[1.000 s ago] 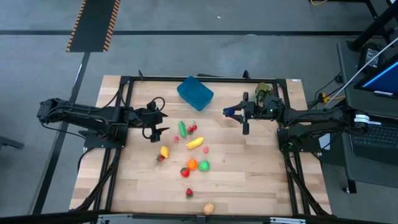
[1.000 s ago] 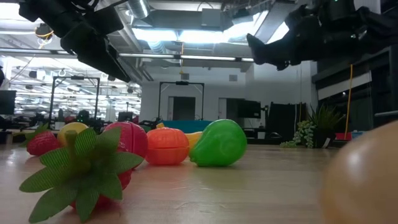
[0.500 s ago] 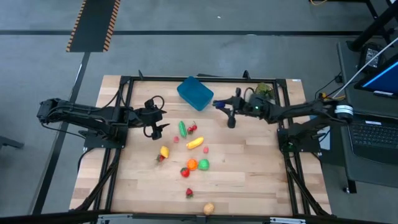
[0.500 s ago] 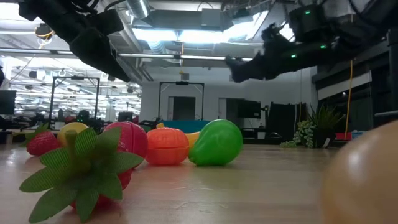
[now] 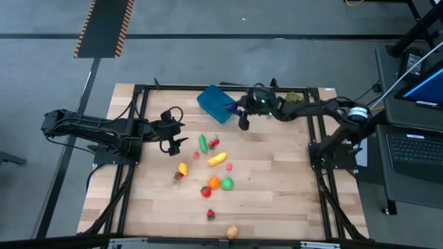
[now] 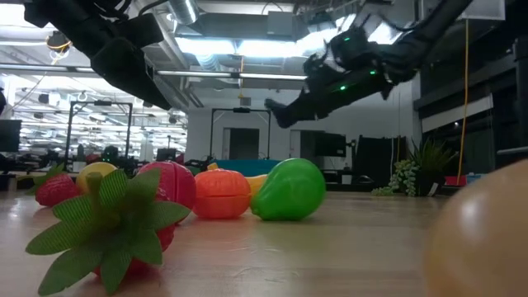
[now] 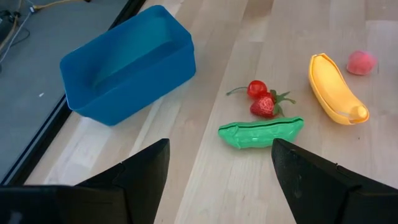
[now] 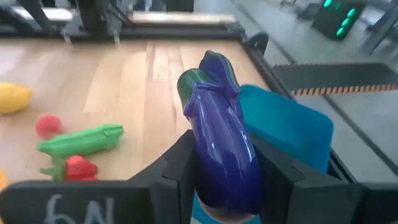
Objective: Pick and placing Produce into tupperware
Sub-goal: Put the violet eggplant into the blue bin
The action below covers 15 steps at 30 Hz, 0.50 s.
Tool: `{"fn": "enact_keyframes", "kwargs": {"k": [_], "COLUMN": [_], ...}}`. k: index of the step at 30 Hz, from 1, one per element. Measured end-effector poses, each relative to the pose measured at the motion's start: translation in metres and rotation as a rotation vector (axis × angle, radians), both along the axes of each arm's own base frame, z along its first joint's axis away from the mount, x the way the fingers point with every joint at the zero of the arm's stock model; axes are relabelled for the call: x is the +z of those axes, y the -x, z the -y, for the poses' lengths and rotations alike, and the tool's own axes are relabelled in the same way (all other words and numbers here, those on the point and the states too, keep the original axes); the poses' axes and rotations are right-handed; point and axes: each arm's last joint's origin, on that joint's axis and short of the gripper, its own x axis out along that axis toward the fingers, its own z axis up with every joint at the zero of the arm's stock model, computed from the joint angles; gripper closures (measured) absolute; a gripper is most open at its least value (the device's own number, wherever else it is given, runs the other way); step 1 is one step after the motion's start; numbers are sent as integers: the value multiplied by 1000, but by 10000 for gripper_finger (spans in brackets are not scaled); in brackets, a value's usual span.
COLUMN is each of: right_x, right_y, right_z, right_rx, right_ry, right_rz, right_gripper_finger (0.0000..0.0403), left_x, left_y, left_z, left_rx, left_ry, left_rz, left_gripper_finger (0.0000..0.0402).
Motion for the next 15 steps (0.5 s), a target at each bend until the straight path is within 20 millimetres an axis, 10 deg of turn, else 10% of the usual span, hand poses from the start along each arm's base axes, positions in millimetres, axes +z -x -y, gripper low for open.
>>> {"fn": "enact_keyframes", "kwargs": {"k": [15], "right_x": [30], "right_y": [-43], "right_z": [46], "right_rx": [199], "right_ry": [29], "right_rz": [-365], "right_gripper_finger": [281], "left_x": [0], "left_y": [0], "left_z": [0], "left_rx": [0], "left_ry": [0], "left_rz": [-3], "left_gripper_finger": [127]}}
